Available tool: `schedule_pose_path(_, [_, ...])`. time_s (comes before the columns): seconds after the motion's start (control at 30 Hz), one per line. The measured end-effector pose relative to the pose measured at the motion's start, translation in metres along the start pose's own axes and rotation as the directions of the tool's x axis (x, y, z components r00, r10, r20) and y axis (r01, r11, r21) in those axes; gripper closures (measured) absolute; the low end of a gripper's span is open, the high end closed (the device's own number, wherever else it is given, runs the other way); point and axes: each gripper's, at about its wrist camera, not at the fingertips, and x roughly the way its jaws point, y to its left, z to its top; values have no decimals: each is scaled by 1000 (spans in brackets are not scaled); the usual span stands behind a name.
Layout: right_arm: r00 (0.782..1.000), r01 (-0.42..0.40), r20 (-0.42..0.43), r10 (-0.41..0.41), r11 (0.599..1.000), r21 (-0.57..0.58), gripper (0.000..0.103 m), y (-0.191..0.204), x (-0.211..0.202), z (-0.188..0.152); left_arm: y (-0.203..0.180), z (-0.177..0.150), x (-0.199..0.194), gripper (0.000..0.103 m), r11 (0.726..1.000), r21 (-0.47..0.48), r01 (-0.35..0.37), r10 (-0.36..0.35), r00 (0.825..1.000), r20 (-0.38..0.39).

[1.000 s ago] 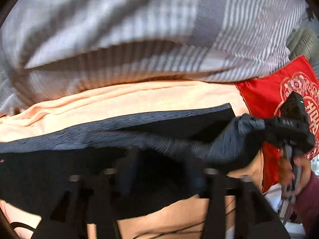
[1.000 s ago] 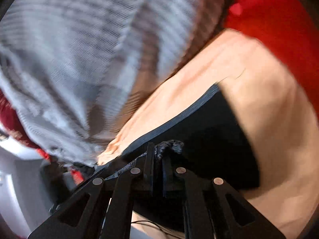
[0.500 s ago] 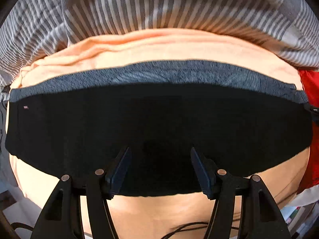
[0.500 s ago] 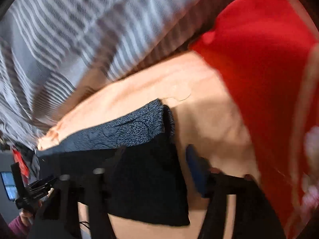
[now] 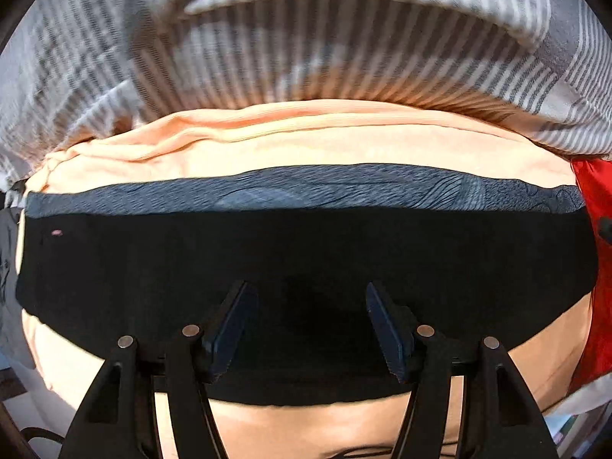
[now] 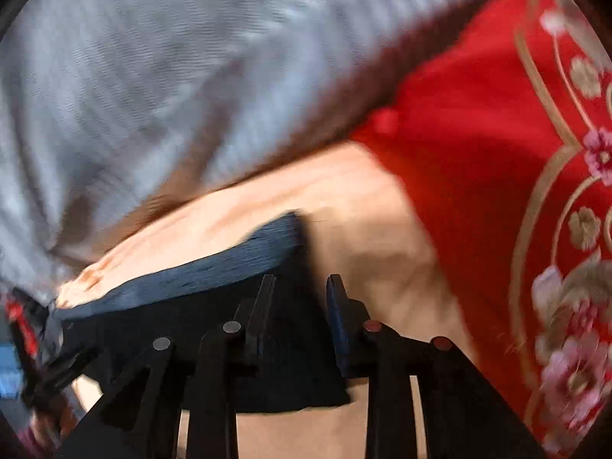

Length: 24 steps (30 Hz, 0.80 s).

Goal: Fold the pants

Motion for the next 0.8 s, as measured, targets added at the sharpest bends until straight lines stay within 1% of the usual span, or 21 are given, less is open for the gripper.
schedule_pose_path(0.03, [1000,-12,-28,11,999,-45,73,13,8,-4,-6,1,6,39,1000,9,5,-5,1000,0])
schedule_pose_path(0.07, [999,-6,-52,3,997,-73,73,21,18,-7,-14,3,14,39,1000,24,5,-4,1000,-4])
schedule_pose_path(0.13, [992,48,-112,-59,994,-100,74,24,44,-19,-28,6,31,39,997,61,-46,46,999,2])
schedule_pose_path(0.17, [988,75,-128,-87,992,-99,78,19,55,-25,-32,8,38,39,995,72,-72,71,997,11])
schedule_pose_path(0.2, [990,69,-113,-79,993,-92,84,12,58,-32,-30,12,45,35,995,66,-77,76,997,24])
schedule_pose_path(0.23, [997,41,-67,-47,995,-90,86,6,55,-37,-24,15,48,23,996,49,-80,79,996,34])
schedule_pose_path(0.27, [997,39,-65,-45,995,-94,91,4,53,-41,-18,19,50,20,996,32,-85,84,996,40])
schedule_pose_path(0.33, [996,37,-73,-44,995,-95,92,2,51,-41,3,32,51,19,998,-10,-55,55,997,45])
schedule_pose_path(0.37, [995,42,-81,-49,995,-91,92,3,51,-39,14,37,51,19,998,-26,-53,54,997,48])
schedule_pose_path(0.43, [993,59,-95,-65,996,-68,91,6,48,-36,32,46,44,20,992,-48,-118,121,991,55])
schedule_pose_path(0.47, [994,48,-97,-54,997,-56,84,11,44,-31,42,48,38,20,988,-61,-141,144,988,60])
schedule_pose_path(0.53, [995,-49,-88,44,997,-53,76,29,40,-24,67,50,23,20,993,-86,-80,88,993,84])
schedule_pose_path(0.57, [993,-89,-85,82,993,-81,60,43,39,-21,73,50,19,20,994,-83,-77,85,992,89])
schedule_pose_path(0.6, [991,-111,-82,101,987,-119,45,57,40,-18,84,49,15,20,994,-61,-87,93,991,95])
schedule_pose_path(0.63, [990,-133,-76,122,975,-177,43,76,42,-15,92,48,13,20,994,-42,-104,108,989,96])
schedule_pose_path(0.67, [988,-152,-76,138,956,-252,43,98,46,-13,105,55,16,20,993,-30,-119,121,988,95])
schedule_pose_path(0.7, [987,-159,-83,140,939,-306,43,116,51,-11,114,54,17,20,990,-14,-139,139,986,91])
schedule_pose_path(0.73, [985,-171,-96,146,912,-373,43,139,59,-11,122,51,17,20,989,-9,-149,149,985,86])
schedule_pose_path(0.8, [978,-204,-126,164,865,-458,43,177,76,-9,142,44,17,20,989,-8,-147,147,986,80])
